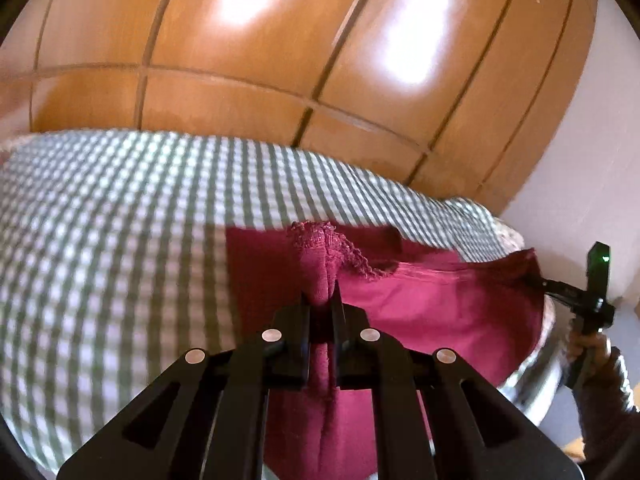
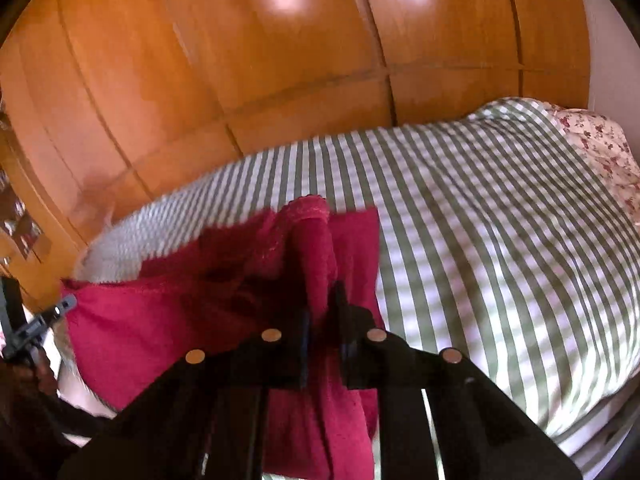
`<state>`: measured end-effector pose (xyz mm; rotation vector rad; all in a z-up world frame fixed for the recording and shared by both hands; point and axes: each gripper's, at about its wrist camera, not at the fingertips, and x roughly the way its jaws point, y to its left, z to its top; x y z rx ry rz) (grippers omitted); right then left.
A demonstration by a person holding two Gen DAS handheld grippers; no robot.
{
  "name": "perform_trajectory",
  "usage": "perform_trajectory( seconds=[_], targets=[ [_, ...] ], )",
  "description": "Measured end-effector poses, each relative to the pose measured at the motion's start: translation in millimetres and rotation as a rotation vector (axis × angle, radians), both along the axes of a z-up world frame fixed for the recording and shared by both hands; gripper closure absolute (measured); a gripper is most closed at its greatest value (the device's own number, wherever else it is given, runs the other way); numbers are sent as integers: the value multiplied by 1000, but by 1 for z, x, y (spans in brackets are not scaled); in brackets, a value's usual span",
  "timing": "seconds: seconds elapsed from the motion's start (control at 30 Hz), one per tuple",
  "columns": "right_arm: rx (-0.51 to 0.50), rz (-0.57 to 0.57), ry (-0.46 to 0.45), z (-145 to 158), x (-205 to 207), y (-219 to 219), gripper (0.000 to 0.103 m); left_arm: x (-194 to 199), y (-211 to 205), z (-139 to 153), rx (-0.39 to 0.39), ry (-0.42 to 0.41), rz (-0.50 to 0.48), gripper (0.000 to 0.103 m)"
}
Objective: Fold small clothes
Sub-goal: 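Lift the hem with both tools and fold it toward the collar, then release the folded sweater from both tools and press it flat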
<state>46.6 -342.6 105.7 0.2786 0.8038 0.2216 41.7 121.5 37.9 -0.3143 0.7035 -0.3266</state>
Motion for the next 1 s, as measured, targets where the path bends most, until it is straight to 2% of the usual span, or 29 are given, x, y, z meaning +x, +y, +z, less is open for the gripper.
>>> perform_trajectory(
  seconds=[0.1,0.17,0.3,0.4,0.57,0.67,0.7,0.73,0.8,0.83,0.87,0.9,0.93,1.0],
  targets=[
    [30,-33,7,-2,41,-1,94,31,2,4,6,-11,17,96],
    [34,-63,18,-6,72,-2,99,57,-1,3,35,-9,34,96],
    [42,-118,67,-26,123,-3,99,108,-5,-9,62,42,68,96],
    [23,-145,131,-53,150,4,99,141,-13,-27,86,99,88,96],
    [-74,-159,160,-83,173,12,99,170,-23,-64,169,186,107,96],
    [-77,-141,197,-105,178,10,98,183,-19,-96,198,297,160,96],
    [-86,-140,200,-108,176,12,97,184,-17,-102,197,313,174,91],
    [-78,-139,201,-109,173,10,91,182,-17,-103,199,316,197,89],
    [-32,-137,184,-103,163,4,87,176,-23,-97,251,298,224,80],
    [-15,-135,172,-98,156,1,82,172,-25,-94,277,293,234,72],
    [15,-127,159,-92,143,-5,73,168,-26,-90,298,291,245,57],
    [34,-120,150,-88,134,-9,68,162,-26,-84,303,281,254,48],
    [52,-109,136,-83,119,-13,64,151,-25,-76,284,243,248,47],
    [66,-86,121,-75,91,-20,61,132,-27,-65,274,193,230,47]
  ],
)
